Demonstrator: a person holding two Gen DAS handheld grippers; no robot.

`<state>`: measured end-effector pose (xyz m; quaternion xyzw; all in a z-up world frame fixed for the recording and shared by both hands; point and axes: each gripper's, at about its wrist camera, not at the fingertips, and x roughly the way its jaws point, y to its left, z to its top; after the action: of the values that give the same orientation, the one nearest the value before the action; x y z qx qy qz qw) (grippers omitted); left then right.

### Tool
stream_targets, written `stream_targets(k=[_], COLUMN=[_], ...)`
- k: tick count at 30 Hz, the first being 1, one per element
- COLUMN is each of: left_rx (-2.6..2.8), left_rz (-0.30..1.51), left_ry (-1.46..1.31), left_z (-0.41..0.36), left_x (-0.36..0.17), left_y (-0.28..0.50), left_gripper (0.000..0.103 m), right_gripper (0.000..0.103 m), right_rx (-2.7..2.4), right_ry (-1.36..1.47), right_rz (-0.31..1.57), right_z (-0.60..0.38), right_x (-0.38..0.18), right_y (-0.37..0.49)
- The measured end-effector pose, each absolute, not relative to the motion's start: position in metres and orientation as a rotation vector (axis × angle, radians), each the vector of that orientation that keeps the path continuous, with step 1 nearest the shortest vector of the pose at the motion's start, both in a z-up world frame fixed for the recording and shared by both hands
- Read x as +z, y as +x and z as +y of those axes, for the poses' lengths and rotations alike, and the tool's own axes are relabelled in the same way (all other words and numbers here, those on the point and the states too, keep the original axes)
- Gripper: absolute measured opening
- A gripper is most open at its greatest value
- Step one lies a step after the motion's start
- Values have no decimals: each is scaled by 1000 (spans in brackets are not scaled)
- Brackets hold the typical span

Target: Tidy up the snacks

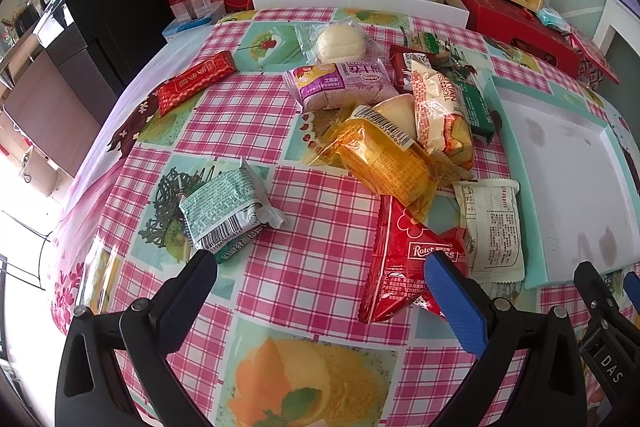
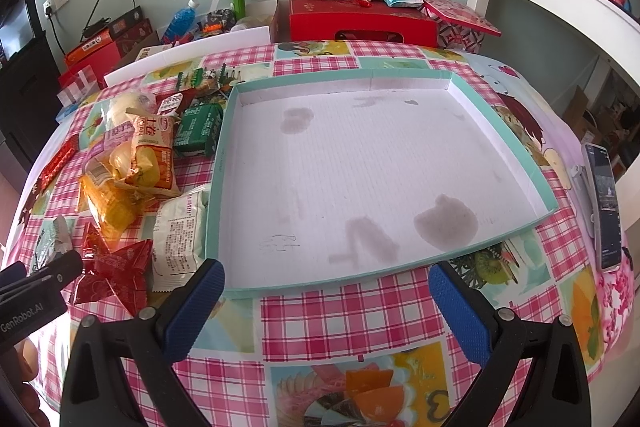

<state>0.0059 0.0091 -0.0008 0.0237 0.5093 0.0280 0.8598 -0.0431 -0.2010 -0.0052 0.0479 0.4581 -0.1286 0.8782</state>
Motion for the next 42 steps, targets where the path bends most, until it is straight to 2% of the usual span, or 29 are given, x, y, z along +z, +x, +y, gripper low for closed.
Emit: stream_targets(k=[11,18,23,27,30,32,35,38,39,42], left_rx=[61,36,-33,-114,-173,-211,-230,-269,-275,-284], left_rz=[1043,1091,1138,1165,1183,1195,1198,1217,1224,1227], left_ry=[-35,-139,-182,-240,-241,-235,-229,-246,-248,-260], left_z=[32,47,34,25,11,-1,-9,-13,-12,-13], left_x=[11,2,-9,-14,-18,-21,-22,-26,-28,-31], left_y=[8,16,19,21,23,25,27,29,31,34], left_gripper=[103,103,102,102,102,99,86,68,58,55], right_gripper=[103,102,90,84,84,81,78,76,76,73], right_rx=[-192,-58,-56,-104,-136,-147,-163,-168,-167,-167], right_ry=[114,109,94,130,147,156,164,173,175,168], right_rz=[916,896,918,939,938,937,937,934,930,923], right_z=[-190,-158,-154,-167,-176,-179,-183,-185,-185,-183], right_x=[3,7,2,-3,-3,-2,-2,-1,0,0], right_y=[-40,-28,-17,-14,-14,-15,-16,-16,-16,-15])
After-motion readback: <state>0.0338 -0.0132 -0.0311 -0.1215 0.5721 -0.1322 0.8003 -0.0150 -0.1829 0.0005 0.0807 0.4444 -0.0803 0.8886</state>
